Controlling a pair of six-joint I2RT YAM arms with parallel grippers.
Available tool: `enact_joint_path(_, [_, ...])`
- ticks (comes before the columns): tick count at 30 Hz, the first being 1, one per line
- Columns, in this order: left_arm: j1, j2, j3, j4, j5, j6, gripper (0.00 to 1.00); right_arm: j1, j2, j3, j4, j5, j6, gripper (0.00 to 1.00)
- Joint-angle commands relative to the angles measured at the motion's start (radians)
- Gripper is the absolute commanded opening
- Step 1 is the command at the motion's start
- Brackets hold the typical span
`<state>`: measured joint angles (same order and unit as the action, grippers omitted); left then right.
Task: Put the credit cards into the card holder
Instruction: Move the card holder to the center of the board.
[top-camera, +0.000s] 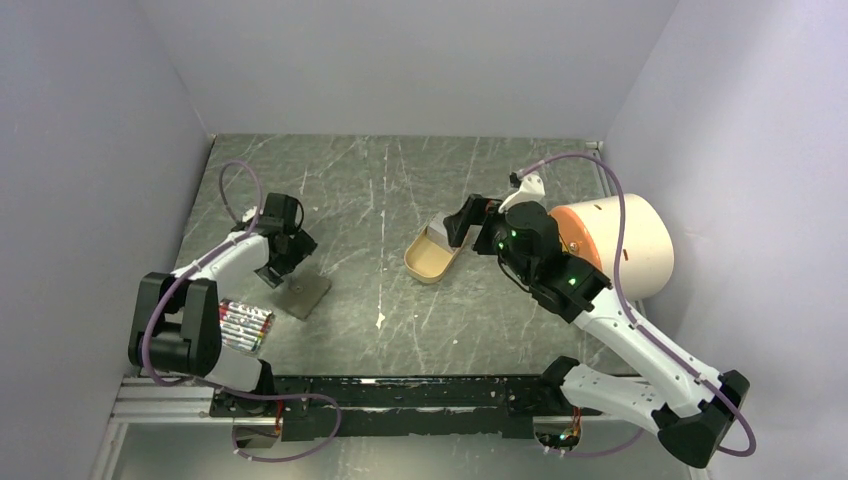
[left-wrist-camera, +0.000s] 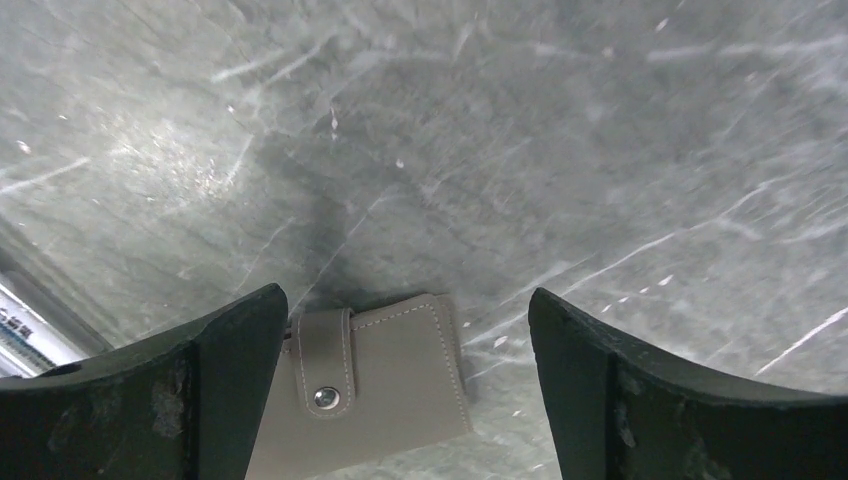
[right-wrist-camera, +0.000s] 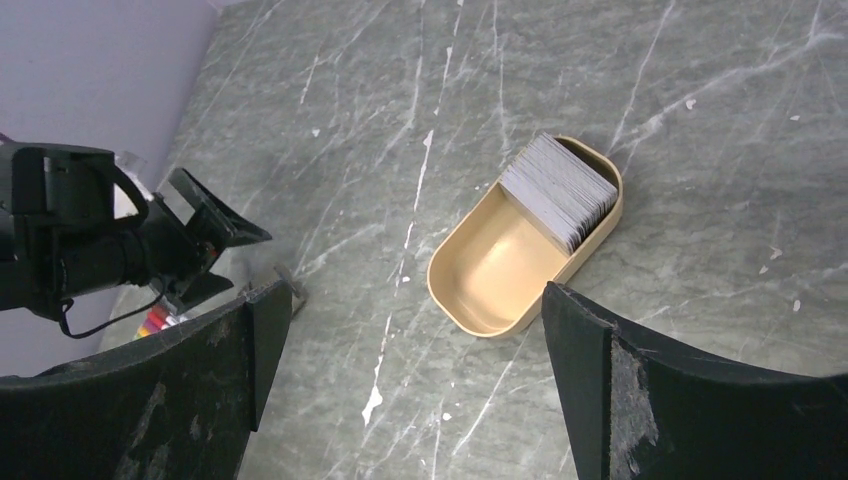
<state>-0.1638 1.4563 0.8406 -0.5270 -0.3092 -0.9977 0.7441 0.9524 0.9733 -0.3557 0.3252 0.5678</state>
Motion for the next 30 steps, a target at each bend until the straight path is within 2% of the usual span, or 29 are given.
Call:
enact_joint_path(1, [-0.031,0.005,-0.042,0.091,0.088,0.058,0.95,-0.009,-0.019,-0.017,0.006,0.016,0.009,1.00])
enact_joint_path(5, [-0.095,-0.025,-0.081,0.193,0.123,0.079,0.95,-0.008,-0.018,-0.023,0.013,0.008,0.010,1.00])
enact_joint_path(8, [-0.128,0.017,-0.086,0.227,0.172,0.080,0.95,-0.009,-0.008,-0.012,0.004,0.012,0.018,1.00])
enact_joint_path(13, [-0.215,0.084,-0.043,0.264,0.203,0.106,0.96,-0.009,-0.002,-0.019,0.008,0.003,0.013,0.99])
enact_joint_path(17, [-0.308,0.091,-0.019,0.348,0.287,0.109,0.95,-0.009,0.005,-0.016,0.015,-0.001,0.006,0.99])
enact_joint_path(21, [-0.365,0.058,0.020,0.351,0.336,0.127,0.95,-0.009,0.011,-0.006,0.021,-0.003,0.000,0.99])
enact_joint_path(24, [-0.367,-0.035,0.031,0.289,0.255,0.076,0.93,-0.009,0.014,-0.013,0.030,-0.021,0.001,0.99])
enact_joint_path(27, [-0.364,-0.091,0.074,0.106,0.081,-0.019,0.91,-0.009,0.018,-0.020,0.032,-0.034,0.014,0.99])
enact_joint_path(30, [-0.363,-0.115,0.104,-0.078,-0.084,-0.099,0.94,-0.009,0.023,-0.022,0.034,-0.042,0.019,0.98])
